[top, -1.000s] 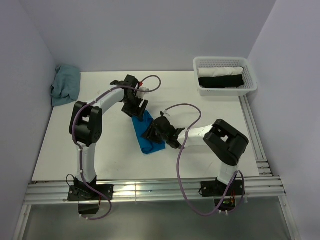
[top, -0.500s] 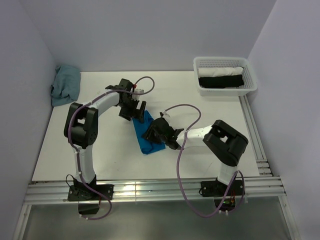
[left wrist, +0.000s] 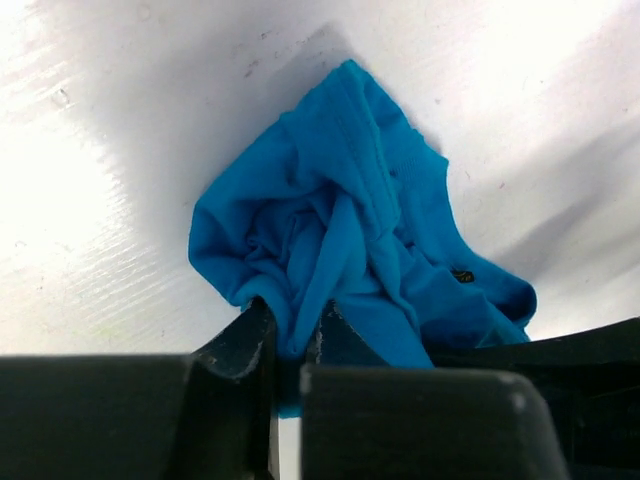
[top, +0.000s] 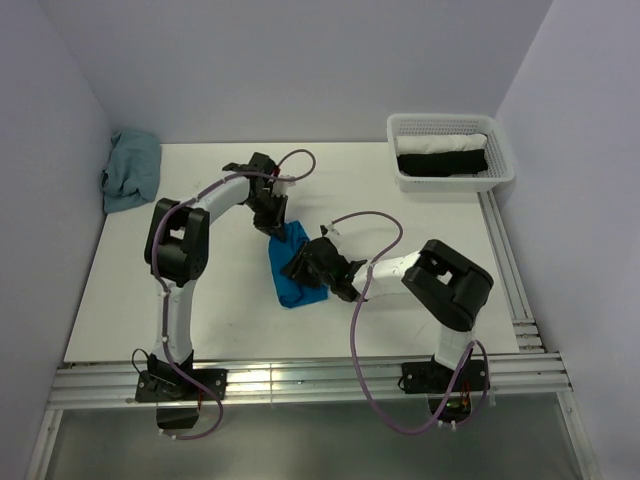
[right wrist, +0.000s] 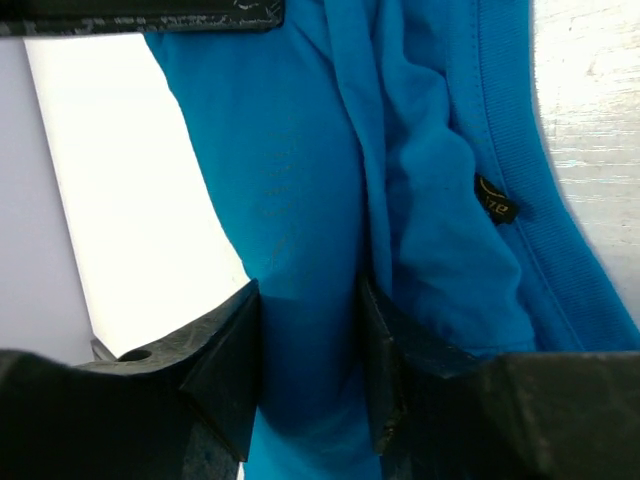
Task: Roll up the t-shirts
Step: Roll the tshirt
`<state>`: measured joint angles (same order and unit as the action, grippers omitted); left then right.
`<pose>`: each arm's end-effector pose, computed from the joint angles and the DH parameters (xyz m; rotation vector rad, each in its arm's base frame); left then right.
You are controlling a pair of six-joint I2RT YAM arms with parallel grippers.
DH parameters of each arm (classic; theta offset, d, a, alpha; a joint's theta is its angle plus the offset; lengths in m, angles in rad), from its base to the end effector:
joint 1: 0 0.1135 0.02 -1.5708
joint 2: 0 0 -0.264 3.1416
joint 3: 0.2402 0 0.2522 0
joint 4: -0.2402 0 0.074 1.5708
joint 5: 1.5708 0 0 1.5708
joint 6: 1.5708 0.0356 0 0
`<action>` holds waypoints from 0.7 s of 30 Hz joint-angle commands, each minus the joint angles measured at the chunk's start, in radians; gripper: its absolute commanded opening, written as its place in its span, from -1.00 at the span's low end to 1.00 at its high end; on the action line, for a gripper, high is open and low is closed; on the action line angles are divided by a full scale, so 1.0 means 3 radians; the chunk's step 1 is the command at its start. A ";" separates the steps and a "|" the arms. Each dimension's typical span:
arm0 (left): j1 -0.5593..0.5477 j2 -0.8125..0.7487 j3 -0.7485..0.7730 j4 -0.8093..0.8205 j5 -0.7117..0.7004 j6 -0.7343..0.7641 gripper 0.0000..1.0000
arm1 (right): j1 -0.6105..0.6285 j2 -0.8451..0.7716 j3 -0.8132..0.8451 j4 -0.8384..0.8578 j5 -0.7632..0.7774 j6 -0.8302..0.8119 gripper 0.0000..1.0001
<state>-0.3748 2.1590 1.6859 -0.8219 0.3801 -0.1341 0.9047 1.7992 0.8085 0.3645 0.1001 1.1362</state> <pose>0.4056 -0.1737 0.1719 0.4255 2.8729 -0.6419 0.2209 0.2752 0.1345 0.3368 2.3670 0.9781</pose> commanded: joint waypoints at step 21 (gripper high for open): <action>-0.0187 0.0335 0.0593 -0.0277 -0.0664 0.0191 -0.99 | 0.0574 -0.0797 -0.0466 -0.0800 0.0172 -0.0351 0.07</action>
<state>-0.4343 2.2311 1.8286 -0.9783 0.2924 -0.1165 1.0355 1.6012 0.6441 0.2871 0.1909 1.0920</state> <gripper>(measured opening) 0.092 0.530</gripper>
